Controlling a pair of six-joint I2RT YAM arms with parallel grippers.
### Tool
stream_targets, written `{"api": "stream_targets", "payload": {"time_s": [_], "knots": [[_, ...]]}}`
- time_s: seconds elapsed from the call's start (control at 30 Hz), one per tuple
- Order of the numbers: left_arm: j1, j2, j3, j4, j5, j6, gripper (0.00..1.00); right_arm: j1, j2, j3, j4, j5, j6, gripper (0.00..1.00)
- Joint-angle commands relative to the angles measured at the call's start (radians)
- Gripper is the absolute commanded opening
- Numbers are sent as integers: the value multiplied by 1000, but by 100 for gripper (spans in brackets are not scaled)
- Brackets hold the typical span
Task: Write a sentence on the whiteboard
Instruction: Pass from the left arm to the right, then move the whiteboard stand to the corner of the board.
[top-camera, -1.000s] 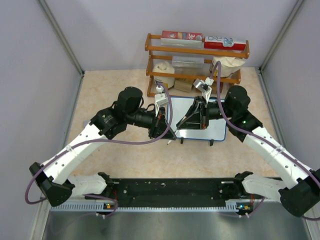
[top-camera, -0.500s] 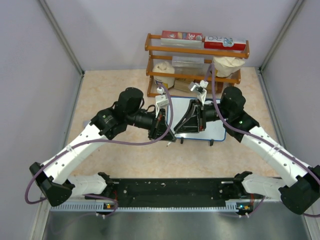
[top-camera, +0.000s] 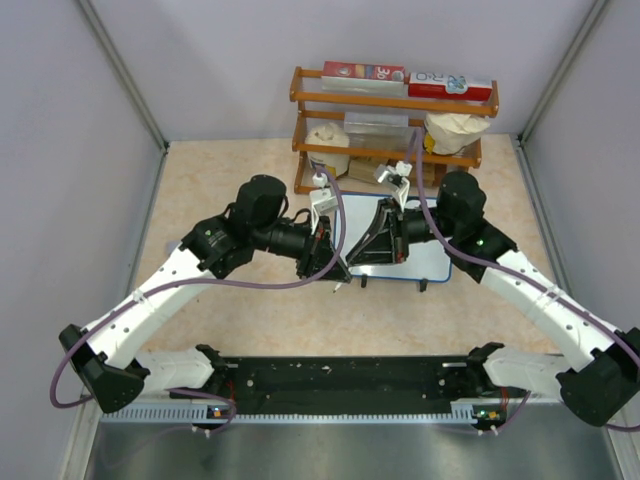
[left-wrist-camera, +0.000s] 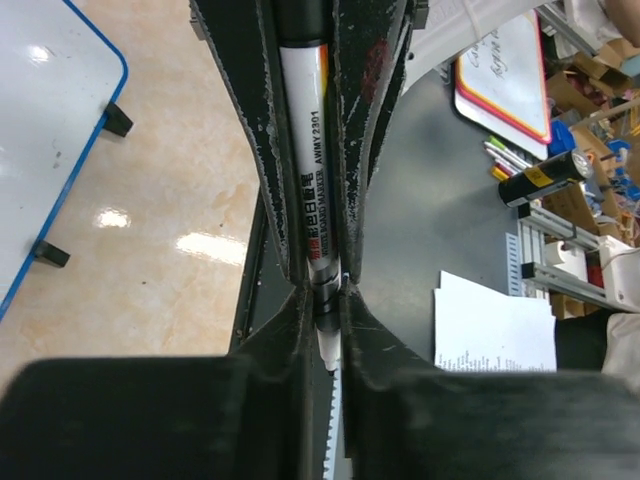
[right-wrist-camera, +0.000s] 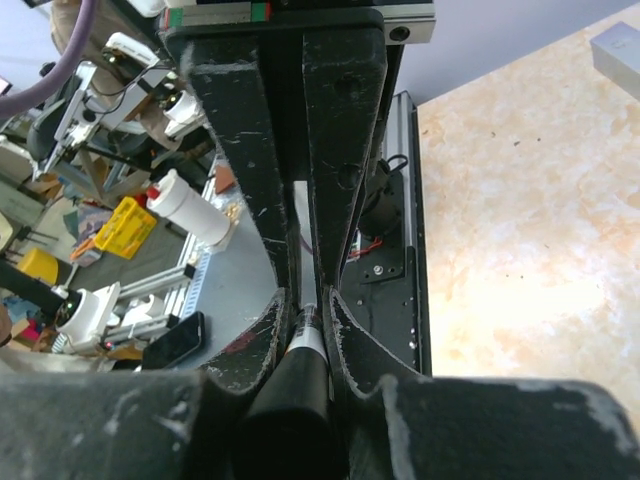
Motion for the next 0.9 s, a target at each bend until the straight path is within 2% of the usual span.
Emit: {"api": "stream_targets", "payload": {"time_s": [0.0,0.1,0.27,0.47,0.57,0.73,0.87], "knots": [[-1,-23,1,32,-44,49,21,20,-29,60,-122,66,-80,0],[-1,-46,-18,25,-111,55,56,17,-38,80,-205,186,-127,0],[-1,-127,-79,45,-248,25,73,18,-81,74,-320,459,-181,0],[1,-230,-197,111,-475,-47,87,18,-192,39,-369,726,-187,0],[4,-237,-271,143,-539,-81,89,14,-253,10,-395,861,-184,0],[5,-106,-344,157,-628,-145,86,-51,-293,-7,-464,950,-161,0],[4,35,-351,200,-673,-191,82,-164,-302,-18,-492,926,-127,0]]}}
